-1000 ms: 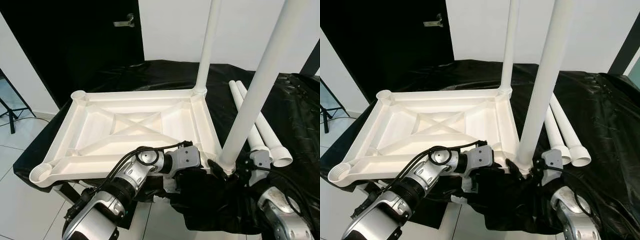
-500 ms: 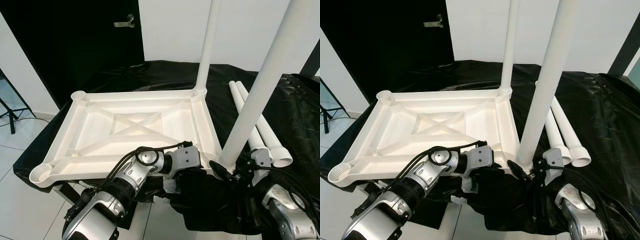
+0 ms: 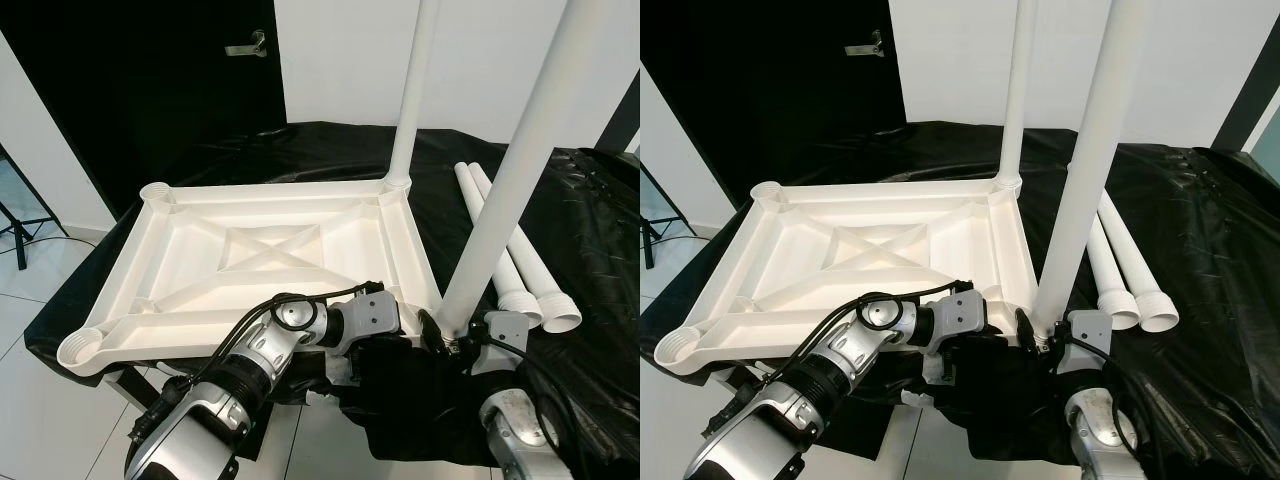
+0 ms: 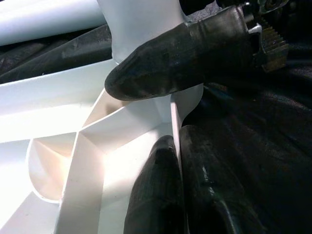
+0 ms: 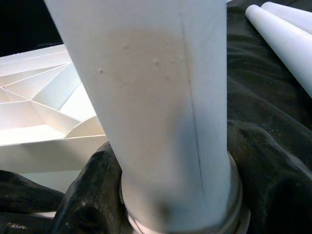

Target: Building children table

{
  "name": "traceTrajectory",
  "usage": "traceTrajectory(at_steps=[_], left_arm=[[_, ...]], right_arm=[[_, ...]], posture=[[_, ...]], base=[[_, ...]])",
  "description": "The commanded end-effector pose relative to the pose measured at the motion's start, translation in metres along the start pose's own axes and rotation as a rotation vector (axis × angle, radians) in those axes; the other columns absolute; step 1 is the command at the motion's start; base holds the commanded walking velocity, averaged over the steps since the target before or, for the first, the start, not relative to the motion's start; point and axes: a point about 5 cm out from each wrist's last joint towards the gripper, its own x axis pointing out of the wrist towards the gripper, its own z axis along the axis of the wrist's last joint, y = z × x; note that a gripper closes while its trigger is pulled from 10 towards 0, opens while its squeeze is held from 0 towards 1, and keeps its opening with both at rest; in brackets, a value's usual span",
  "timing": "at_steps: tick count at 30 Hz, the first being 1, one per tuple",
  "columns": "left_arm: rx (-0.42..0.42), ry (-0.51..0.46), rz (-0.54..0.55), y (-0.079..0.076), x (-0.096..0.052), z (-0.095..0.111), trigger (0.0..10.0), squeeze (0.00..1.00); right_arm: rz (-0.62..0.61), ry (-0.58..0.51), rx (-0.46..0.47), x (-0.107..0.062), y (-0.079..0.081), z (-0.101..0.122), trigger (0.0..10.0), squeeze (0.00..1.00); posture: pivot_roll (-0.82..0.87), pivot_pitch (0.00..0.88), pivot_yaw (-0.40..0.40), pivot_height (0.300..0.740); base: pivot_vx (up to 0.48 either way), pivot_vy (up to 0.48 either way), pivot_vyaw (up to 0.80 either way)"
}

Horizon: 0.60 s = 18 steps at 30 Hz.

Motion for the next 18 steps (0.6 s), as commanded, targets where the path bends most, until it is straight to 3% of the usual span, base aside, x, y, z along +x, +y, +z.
traceTrajectory(at_steps=[1, 2, 3, 4, 5, 6, 9, 10, 11, 17, 18], left_arm=[[-0.185, 0.164, -0.136, -0.038, 0.001, -0.054, 10.0, 0.0], [-0.184, 0.164, -0.137, -0.038, 0.001, -0.054, 10.0, 0.0], [-0.184, 0.164, -0.137, -0.038, 0.001, -0.054, 10.0, 0.0], [-0.183, 0.164, -0.138, -0.038, 0.001, -0.054, 10.0, 0.0], [-0.182, 0.164, -0.14, -0.038, 0.002, -0.054, 10.0, 0.0], [-0.182, 0.164, -0.14, -0.038, 0.002, -0.054, 10.0, 0.0], [-0.18, 0.164, -0.143, -0.038, 0.003, -0.053, 10.0, 0.0], [-0.18, 0.164, -0.143, -0.038, 0.003, -0.053, 10.0, 0.0], [-0.18, 0.164, -0.145, -0.039, 0.003, -0.053, 10.0, 0.0], [-0.18, 0.164, -0.145, -0.039, 0.003, -0.053, 10.0, 0.0], [-0.181, 0.163, -0.143, -0.039, 0.003, -0.053, 10.0, 0.0]], right_arm=[[-0.219, 0.022, -0.045, -0.004, -0.037, 0.0, 4.3, 0.0], [-0.179, 0.024, -0.053, -0.003, -0.033, 0.001, 10.0, 0.0], [-0.179, 0.024, -0.053, -0.003, -0.033, 0.001, 10.0, 0.0], [-0.137, 0.014, -0.062, -0.002, -0.03, 0.002, 10.0, 0.12], [-0.06, 0.002, -0.055, 0.0, -0.026, 0.003, 10.0, 1.0], [-0.06, 0.002, -0.055, 0.0, -0.026, 0.003, 10.0, 1.0], [0.136, -0.003, -0.039, 0.007, -0.02, 0.007, 10.0, 1.0], [0.136, -0.003, -0.039, 0.007, -0.02, 0.007, 10.0, 1.0], [0.269, -0.021, -0.074, 0.013, -0.021, 0.013, 10.0, 0.0], [0.351, -0.024, -0.085, 0.017, -0.024, 0.017, 10.0, 0.0], [0.455, 0.01, -0.069, 0.017, -0.022, 0.015, 10.0, 0.0]], posture=[[0.17, 0.0, -0.01, 0.74], [0.17, 0.0, -0.01, 0.74], [0.17, 0.0, -0.01, 0.74], [0.17, 0.0, -0.01, 0.74], [0.16, 0.0, -0.007, 0.74], [0.16, 0.0, -0.007, 0.74], [0.16, 0.0, -0.006, 0.74], [0.16, 0.0, -0.006, 0.74], [0.16, 0.0, -0.006, 0.74], [0.16, 0.0, -0.008, 0.74], [0.16, 0.0, -0.01, 0.74]], base=[[0.0, 0.0, 0.0], [0.0, 0.0, 0.0], [0.0, 0.0, 0.0], [0.0, 0.0, 0.0], [0.0, 0.0, 0.0], [0.0, 0.0, 0.0], [0.0, 0.0, 0.0], [0.0, 0.0, 0.0], [0.0, 0.0, 0.0], [0.0, 0.0, 0.0], [0.0, 0.0, 0.0]])
